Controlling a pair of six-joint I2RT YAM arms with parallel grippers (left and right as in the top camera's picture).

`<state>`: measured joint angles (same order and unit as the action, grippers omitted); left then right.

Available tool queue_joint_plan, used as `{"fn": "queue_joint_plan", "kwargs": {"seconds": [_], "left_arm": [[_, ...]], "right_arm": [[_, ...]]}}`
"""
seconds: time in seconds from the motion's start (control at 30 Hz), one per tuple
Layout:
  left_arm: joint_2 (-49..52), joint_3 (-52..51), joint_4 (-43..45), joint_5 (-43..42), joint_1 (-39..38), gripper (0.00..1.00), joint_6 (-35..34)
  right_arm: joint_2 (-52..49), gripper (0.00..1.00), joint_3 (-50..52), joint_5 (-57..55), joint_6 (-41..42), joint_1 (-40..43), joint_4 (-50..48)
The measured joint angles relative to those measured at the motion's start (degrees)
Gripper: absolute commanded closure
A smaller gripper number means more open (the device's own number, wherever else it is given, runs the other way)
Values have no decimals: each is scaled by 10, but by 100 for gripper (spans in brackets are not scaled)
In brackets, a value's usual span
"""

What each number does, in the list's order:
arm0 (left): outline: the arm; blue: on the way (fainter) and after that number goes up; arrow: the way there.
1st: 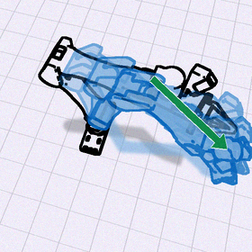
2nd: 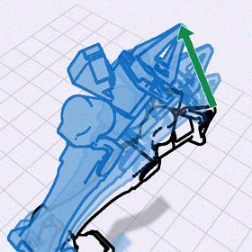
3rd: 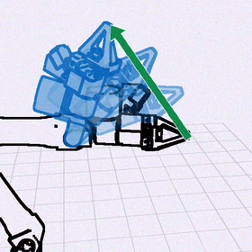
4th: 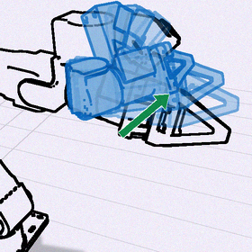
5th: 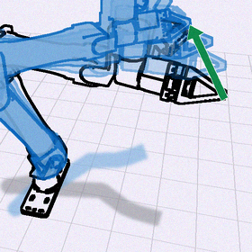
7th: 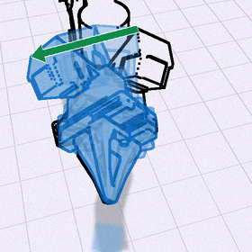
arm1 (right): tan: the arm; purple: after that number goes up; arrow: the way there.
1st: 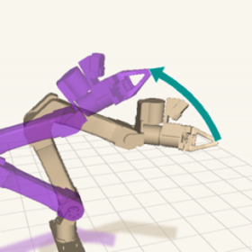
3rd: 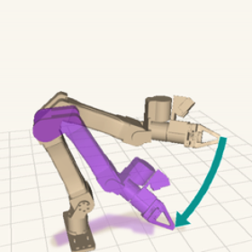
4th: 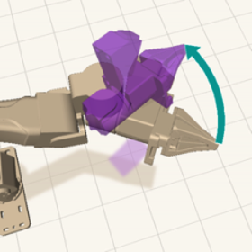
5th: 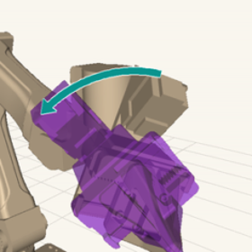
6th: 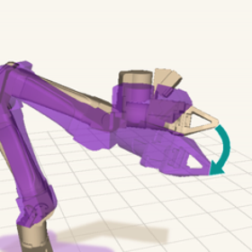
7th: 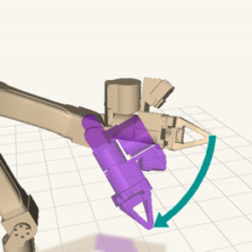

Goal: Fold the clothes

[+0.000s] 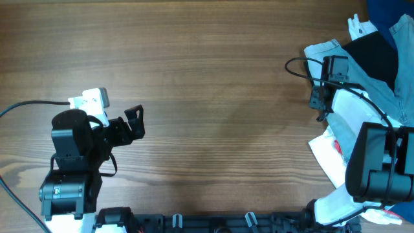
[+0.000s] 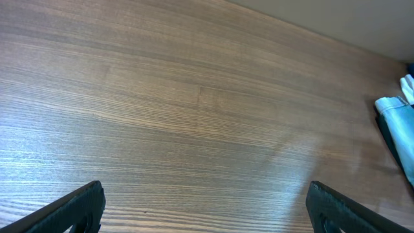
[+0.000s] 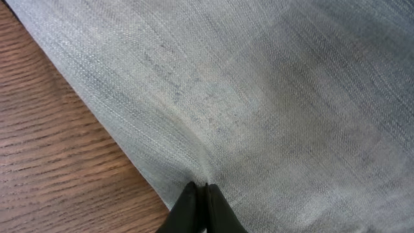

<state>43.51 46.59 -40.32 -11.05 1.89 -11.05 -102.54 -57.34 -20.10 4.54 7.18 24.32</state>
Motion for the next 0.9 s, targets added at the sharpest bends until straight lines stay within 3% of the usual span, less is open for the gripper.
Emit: {"fn": "queue_joint_plan", "kwargs": {"seconds": [0.37,0.53,0.67,0.7,0.8,0.83,0.9], "left_arm": [[0,0,0,0,0,0,0],[0,0,0,0,0,0,0],[0,0,0,0,0,0,0],[0,0,1,0,0,0,0],[0,0,2,0,0,0,0],[0,0,2,0,0,0,0],[0,0,2,0,0,0,0]], "right_arm": [[42,96,-13,-6,-13,-18,29],[180,96,-61,8,-46,-123,21],[242,96,-84,15,-61,-260,-26],[240,92,-84,11,-62,-285,-36],[217,41,-84,-37,-39,-318,-8],[209,30,-84,-60,-29,-312,12],[196,22,-84,-85,-18,-290,43]]}}
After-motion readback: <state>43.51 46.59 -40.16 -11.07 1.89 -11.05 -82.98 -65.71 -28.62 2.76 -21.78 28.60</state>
